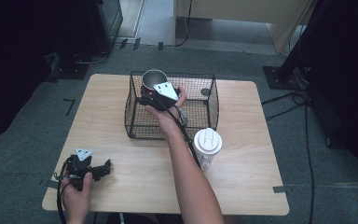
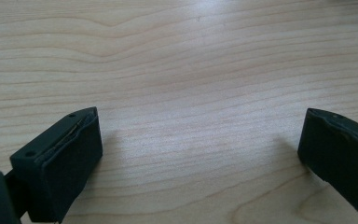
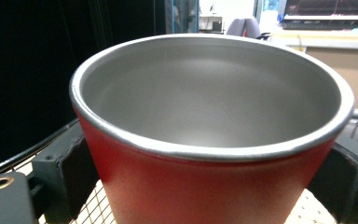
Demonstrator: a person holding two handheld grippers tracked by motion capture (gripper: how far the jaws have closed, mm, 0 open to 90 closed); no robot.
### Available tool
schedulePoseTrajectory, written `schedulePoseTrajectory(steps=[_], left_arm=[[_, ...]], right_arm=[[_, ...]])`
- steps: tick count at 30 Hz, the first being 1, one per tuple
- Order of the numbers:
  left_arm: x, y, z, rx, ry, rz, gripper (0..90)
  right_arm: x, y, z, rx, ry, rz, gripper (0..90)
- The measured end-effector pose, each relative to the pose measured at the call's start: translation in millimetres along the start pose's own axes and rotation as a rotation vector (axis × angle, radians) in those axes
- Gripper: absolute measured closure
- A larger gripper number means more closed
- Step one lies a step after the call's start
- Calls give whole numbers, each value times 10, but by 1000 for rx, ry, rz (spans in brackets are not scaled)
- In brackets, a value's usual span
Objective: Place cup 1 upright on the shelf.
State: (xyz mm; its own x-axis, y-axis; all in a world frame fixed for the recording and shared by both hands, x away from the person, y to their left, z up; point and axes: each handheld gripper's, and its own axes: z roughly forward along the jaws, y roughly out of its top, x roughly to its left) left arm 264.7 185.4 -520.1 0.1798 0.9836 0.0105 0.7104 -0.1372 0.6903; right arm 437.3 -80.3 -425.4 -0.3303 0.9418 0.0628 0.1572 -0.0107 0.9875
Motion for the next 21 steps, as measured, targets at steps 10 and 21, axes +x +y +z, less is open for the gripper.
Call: schedulePoseTrajectory(steps=[10, 21], left_arm=[[0, 0, 0, 0, 0, 0, 4], [0, 1, 2, 0, 0, 1, 4]], right_arm=[[103, -113, 106, 62, 46, -20, 79], [119, -182, 198, 147, 74, -7, 78]])
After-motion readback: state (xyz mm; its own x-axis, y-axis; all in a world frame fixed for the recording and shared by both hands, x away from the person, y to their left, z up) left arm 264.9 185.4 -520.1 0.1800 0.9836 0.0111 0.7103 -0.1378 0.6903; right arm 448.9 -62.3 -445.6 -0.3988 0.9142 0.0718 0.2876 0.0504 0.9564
